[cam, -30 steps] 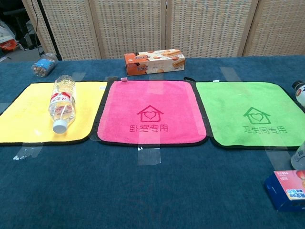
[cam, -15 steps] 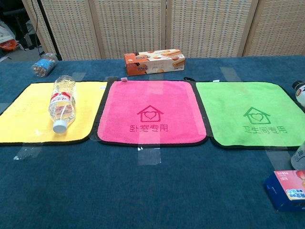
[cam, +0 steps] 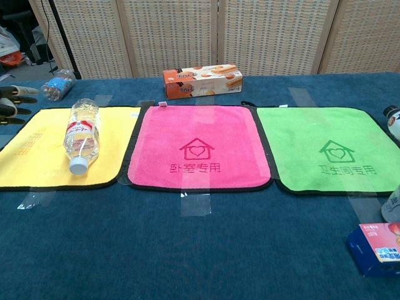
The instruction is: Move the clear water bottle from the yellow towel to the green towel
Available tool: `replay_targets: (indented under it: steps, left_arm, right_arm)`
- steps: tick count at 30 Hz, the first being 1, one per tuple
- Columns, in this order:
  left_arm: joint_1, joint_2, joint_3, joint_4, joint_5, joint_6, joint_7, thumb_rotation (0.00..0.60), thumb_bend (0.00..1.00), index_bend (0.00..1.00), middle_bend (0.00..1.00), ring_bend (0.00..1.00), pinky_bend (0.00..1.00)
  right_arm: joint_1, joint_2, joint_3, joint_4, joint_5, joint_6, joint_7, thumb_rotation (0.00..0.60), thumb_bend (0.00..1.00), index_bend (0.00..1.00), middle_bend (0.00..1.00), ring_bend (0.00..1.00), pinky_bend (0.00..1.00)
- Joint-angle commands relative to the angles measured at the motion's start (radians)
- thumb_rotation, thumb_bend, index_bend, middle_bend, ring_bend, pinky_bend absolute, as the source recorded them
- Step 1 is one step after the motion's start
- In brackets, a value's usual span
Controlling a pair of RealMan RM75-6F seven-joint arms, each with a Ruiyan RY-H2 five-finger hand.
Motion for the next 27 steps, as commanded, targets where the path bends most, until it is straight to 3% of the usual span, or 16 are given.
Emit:
replay_targets:
  steps: [1, 10, 18, 27]
  left_arm:
    - [-0.029, -0.031, -0.014, 0.013, -0.029, -0.016, 0.028, 0.6, 1.0, 0.0, 0.0, 0.0, 0.0]
    - [-0.065, -0.111, -0.027, 0.048, -0.13, -0.004, 0.096, 0.6, 1.0, 0.0, 0.0, 0.0, 0.0]
    - [-0.054, -0.222, -0.101, 0.114, -0.234, 0.059, 0.049, 0.6, 1.0, 0.0, 0.0, 0.0, 0.0]
    - [-0.072, -0.289, -0.144, 0.14, -0.278, 0.042, 0.05, 0.6, 1.0, 0.0, 0.0, 0.0, 0.0]
  right_arm:
    - [0.0, 0.0, 0.0, 0.001, 0.001, -0.001, 0.001, 0.6, 0.0, 0.0, 0.0, 0.0, 0.0]
    - [0.003, 0.004, 0.003, 0.002, 0.01, -0.009, 0.011, 0.6, 0.0, 0.0, 0.0, 0.0, 0.0]
    - [0.006, 0.01, 0.004, 0.004, 0.016, -0.017, 0.031, 0.6, 0.0, 0.0, 0.0, 0.0, 0.0]
    - [0.005, 0.012, 0.0, 0.0, 0.011, -0.018, 0.032, 0.6, 0.0, 0.0, 0.0, 0.0, 0.0]
